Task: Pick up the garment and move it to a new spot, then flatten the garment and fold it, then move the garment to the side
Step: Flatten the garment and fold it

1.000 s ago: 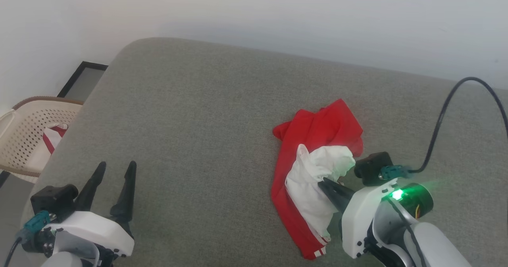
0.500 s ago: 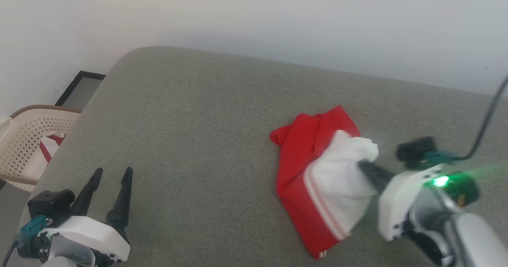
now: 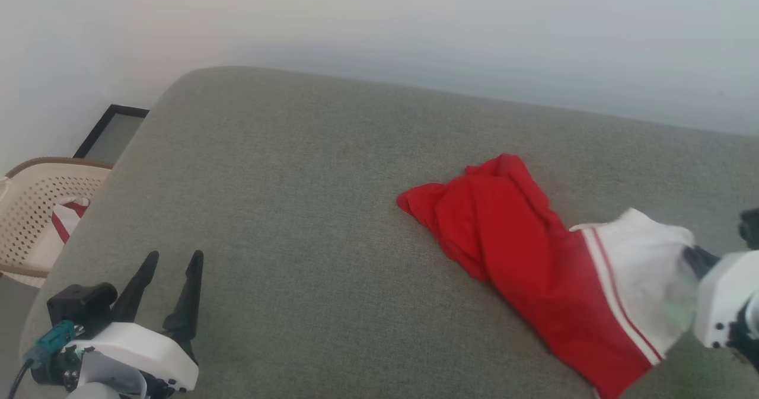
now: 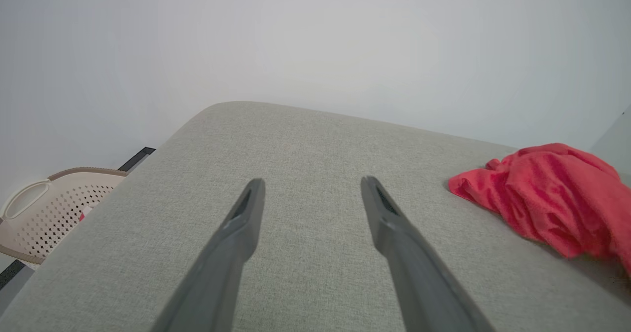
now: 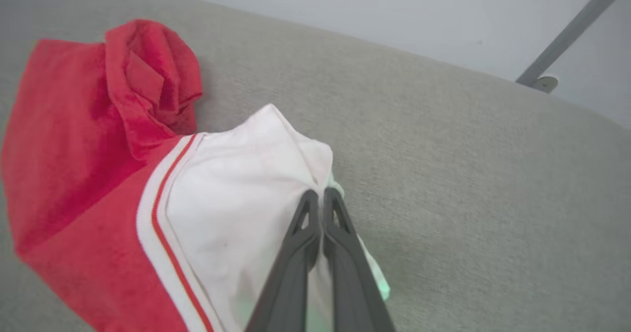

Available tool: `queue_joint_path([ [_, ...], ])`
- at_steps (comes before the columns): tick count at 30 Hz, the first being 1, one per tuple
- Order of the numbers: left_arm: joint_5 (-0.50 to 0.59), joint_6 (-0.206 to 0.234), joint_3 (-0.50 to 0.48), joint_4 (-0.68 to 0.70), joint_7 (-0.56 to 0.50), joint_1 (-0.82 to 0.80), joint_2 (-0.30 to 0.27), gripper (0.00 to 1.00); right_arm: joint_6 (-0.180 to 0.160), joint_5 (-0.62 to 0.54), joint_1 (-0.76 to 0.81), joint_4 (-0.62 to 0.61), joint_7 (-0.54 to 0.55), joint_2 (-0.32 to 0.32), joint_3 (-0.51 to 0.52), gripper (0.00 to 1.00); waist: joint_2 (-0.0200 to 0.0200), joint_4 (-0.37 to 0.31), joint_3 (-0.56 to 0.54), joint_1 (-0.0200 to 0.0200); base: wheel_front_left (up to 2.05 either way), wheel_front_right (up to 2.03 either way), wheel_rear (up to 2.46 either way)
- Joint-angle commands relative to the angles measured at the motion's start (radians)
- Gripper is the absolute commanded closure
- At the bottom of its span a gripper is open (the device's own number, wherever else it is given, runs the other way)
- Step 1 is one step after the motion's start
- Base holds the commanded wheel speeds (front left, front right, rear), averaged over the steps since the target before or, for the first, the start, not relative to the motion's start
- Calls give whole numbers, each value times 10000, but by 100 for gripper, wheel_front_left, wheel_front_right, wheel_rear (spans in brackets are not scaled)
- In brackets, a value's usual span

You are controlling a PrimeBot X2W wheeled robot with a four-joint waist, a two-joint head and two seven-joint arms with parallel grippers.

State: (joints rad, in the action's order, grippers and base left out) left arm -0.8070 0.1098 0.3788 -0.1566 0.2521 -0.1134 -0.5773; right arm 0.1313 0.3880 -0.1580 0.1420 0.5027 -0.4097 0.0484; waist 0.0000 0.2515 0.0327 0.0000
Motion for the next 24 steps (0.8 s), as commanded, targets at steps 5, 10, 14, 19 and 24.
queue_joint_path([
  [5,13,-69,-3,-89,44,-198,83,0,-10,-275,-133,1518,-452,-190,582,100,0,7,125,0,0,0,0],
  [10,38,-97,19,-167,58,-347,122,0,-10,-467,-458,3166,-894,-98,804,100,0,20,204,0,0,0,0],
  [14,35,-112,34,-221,61,-345,127,0,-10,-428,-696,3911,-1111,-54,679,100,0,9,226,0,0,0,0],
  [19,59,-126,70,-267,36,-453,112,0,-10,-290,-1124,4668,-1481,-48,402,0,0,-71,241,0,0,0,0],
  [24,35,-120,52,-269,-20,-537,18,0,-10,-18,-1407,4865,-1619,-81,102,0,0,-263,186,0,0,0,0],
])
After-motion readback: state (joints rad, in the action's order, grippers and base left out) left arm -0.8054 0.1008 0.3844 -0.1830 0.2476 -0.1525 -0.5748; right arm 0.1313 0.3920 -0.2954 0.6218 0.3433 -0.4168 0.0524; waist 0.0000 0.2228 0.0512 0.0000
